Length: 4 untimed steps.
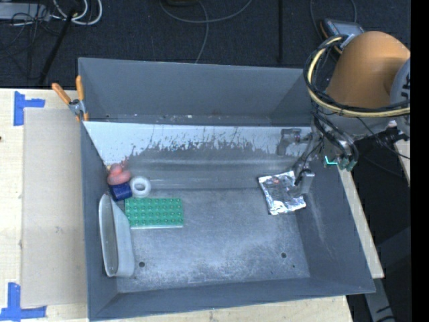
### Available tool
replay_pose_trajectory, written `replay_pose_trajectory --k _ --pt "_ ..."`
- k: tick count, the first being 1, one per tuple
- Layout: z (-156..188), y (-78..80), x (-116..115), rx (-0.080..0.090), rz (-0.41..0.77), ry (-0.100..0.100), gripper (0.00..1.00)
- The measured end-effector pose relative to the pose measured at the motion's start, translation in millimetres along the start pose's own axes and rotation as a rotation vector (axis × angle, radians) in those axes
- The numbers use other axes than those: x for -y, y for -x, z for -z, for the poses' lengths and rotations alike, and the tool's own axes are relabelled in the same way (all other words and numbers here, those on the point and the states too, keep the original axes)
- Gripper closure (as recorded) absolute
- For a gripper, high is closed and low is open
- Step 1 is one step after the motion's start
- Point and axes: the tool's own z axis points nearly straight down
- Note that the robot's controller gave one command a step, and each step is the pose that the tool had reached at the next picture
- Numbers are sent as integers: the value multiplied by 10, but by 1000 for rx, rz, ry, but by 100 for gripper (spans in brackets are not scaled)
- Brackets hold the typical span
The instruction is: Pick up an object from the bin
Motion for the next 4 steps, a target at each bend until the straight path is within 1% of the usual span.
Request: replay_pose_trajectory --k 1,2,3,4 --pt "-1543 -43 663 2 247 0 0" --pt "-1183 -72 558 11 245 -2 0" --pt "-1200 -1 678 10 357 -2 0" --pt "-1505 34 637 8 455 5 0"
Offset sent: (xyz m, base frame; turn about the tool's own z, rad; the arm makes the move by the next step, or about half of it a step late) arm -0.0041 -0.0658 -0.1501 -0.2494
